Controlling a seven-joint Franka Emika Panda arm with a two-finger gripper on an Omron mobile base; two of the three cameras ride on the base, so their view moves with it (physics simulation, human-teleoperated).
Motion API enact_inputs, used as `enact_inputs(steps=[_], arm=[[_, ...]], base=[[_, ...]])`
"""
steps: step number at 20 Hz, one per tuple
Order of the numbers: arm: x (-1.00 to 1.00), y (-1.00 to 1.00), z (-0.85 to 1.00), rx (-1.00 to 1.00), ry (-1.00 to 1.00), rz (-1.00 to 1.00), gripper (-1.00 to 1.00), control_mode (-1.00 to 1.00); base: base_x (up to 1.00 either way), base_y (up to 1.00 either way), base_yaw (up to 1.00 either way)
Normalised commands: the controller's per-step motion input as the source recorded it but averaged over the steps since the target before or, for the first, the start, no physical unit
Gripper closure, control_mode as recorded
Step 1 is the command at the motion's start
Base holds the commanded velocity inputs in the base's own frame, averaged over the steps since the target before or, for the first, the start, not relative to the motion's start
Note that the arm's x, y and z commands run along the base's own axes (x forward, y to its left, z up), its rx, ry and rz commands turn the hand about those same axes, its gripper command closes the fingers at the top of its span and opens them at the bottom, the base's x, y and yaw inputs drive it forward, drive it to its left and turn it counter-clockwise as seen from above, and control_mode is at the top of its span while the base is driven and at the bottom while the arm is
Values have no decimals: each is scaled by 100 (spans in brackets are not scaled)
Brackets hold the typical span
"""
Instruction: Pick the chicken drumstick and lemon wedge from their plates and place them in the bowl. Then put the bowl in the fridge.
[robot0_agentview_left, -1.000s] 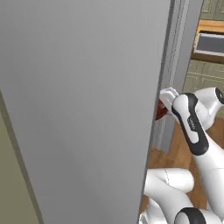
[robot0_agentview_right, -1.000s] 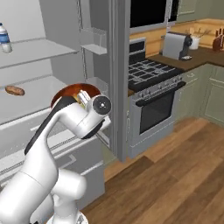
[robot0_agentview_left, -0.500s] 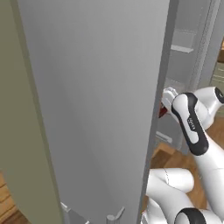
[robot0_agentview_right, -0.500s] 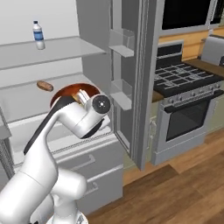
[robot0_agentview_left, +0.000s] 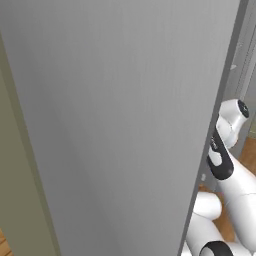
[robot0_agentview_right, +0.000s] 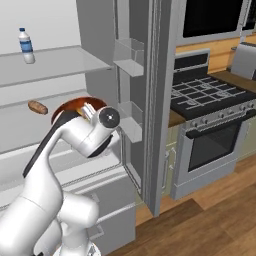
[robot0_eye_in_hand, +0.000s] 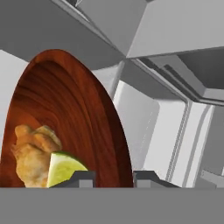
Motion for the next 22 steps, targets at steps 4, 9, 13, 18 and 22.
enact_inputs(steps=[4,9,13,18,22], arm=[[2,75,-3,0,3,5,100,-100],[40,73,-1,0,3,0,100,-100],[63,65,-43,0,21,0,100,-100],[72,36,-54,0,20,0,100,-100],[71,32,-27,1,1,0,100,-100]], base=[[0,0,0],[0,0,0],[0,0,0],[0,0,0],[0,0,0]])
